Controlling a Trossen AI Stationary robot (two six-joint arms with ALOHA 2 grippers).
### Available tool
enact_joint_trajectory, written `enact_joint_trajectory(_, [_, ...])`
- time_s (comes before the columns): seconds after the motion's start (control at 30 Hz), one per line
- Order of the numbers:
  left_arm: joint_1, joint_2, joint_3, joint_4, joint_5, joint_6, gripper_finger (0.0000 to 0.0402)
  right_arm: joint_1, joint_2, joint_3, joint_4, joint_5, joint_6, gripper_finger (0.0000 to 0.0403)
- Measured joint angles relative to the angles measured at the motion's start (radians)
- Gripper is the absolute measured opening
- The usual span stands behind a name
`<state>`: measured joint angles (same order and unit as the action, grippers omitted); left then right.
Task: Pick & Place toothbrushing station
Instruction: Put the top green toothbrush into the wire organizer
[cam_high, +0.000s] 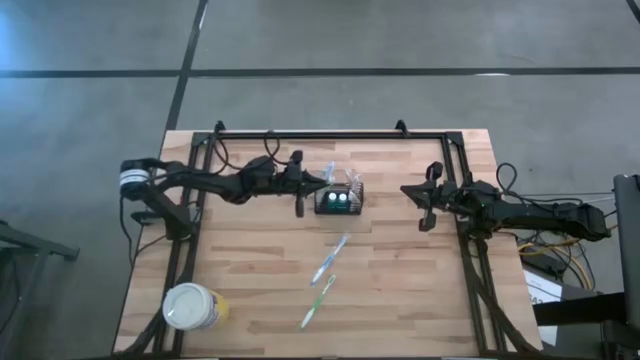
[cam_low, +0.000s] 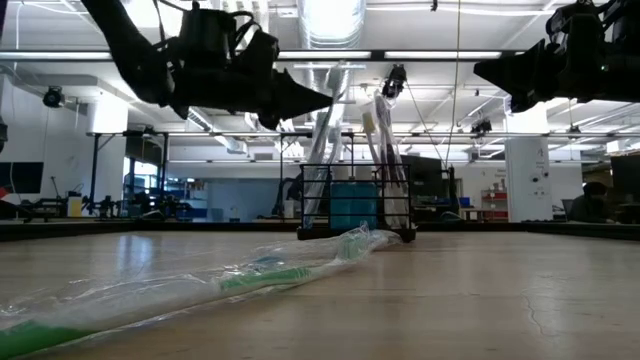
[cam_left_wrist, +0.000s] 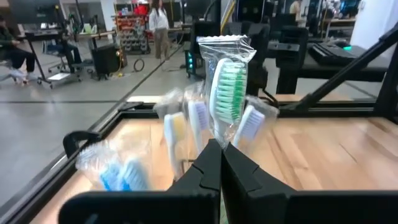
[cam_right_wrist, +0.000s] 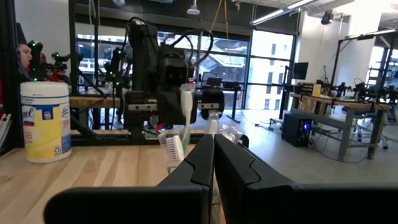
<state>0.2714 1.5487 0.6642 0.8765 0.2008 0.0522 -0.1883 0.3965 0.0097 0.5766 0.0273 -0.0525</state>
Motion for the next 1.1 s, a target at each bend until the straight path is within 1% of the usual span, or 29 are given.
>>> enact_joint_trajectory(0.13, [0.0, 0.029, -0.024, 0.092, 0.0, -0.01, 0.0, 0.0, 0.0, 0.0, 0.001, 0.0, 0.0, 0.0008])
enact_joint_trajectory(0.23, [0.0, 0.058, -0.026, 0.115, 0.0, -0.021, 0.0, 0.0, 0.0, 0.0, 0.001, 0.0, 0.0, 0.0008])
enact_joint_trajectory(0.6, [0.0, 0.226, -0.026, 0.274, -0.002, -0.083, 0.0, 0.0, 0.0, 0.0, 0.001, 0.0, 0.0, 0.0008])
enact_joint_trajectory(0.73, [0.0, 0.263, -0.027, 0.329, -0.001, -0.087, 0.0, 0.0, 0.0, 0.0, 0.001, 0.0, 0.0, 0.0008])
enact_joint_trajectory(0.9, [0.0, 0.265, -0.028, 0.334, -0.002, -0.091, 0.0001, 0.0, 0.0, 0.0, 0.0, 0.0, 0.0, 0.0008])
enact_joint_trajectory(1.1, [0.0, 0.225, -0.032, 0.308, -0.003, -0.089, 0.0017, 0.0, 0.0, 0.0, -0.002, 0.0, 0.0, 0.0008])
